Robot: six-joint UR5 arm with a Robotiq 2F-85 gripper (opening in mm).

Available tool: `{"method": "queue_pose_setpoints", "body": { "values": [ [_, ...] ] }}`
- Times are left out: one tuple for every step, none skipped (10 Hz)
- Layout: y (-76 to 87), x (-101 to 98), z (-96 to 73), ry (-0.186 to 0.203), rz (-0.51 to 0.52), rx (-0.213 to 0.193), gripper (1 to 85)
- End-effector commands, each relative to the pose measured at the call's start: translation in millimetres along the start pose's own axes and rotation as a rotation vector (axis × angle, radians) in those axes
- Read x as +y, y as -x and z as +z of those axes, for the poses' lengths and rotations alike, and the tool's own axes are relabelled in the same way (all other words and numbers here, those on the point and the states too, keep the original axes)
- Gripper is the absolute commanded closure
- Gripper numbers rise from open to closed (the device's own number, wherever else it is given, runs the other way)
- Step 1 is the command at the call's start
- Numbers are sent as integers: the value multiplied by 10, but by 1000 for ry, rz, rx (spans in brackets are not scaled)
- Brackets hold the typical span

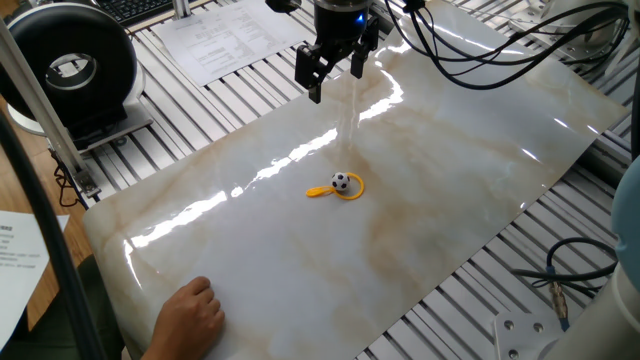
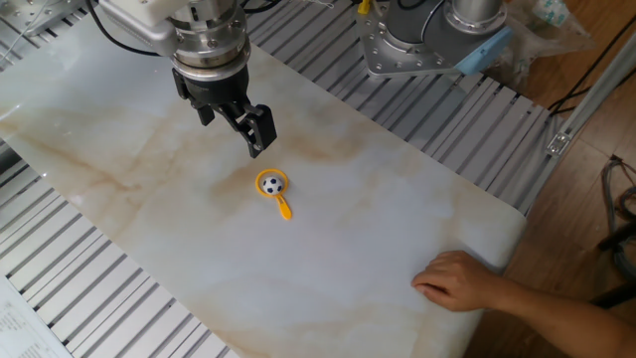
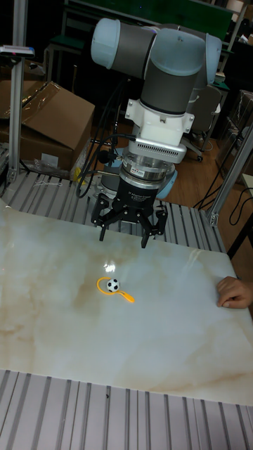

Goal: Remove the bubble ring from the ball

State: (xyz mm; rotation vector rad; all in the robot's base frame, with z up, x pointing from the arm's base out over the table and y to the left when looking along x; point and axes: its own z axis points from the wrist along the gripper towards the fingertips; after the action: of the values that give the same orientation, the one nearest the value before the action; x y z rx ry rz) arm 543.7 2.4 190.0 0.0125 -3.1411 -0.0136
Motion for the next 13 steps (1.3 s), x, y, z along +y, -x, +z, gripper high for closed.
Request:
{"method": "queue_pose_setpoints", "body": {
  "values": [
    [160, -25, -4, -22, -87, -61, 843],
    [154, -35, 0, -28, -86, -59, 843],
    [152, -39, 7, -31, -83, -59, 843],
    [151, -41, 5, -31, -82, -61, 843],
    [151, -35, 0, -29, -85, -61, 843],
    [152, -35, 2, -31, -85, -61, 843],
    [152, -32, 5, -31, -85, -61, 843],
    [152, -32, 5, -31, -85, -61, 843],
    [152, -24, 1, -28, -88, -61, 843],
    [144, -23, 1, -28, -89, -58, 843],
    [146, -14, 3, -25, -89, -58, 843],
    [120, -4, -5, -21, -87, -47, 843],
    [86, 39, -15, 0, -81, -39, 843]
  ]
}}
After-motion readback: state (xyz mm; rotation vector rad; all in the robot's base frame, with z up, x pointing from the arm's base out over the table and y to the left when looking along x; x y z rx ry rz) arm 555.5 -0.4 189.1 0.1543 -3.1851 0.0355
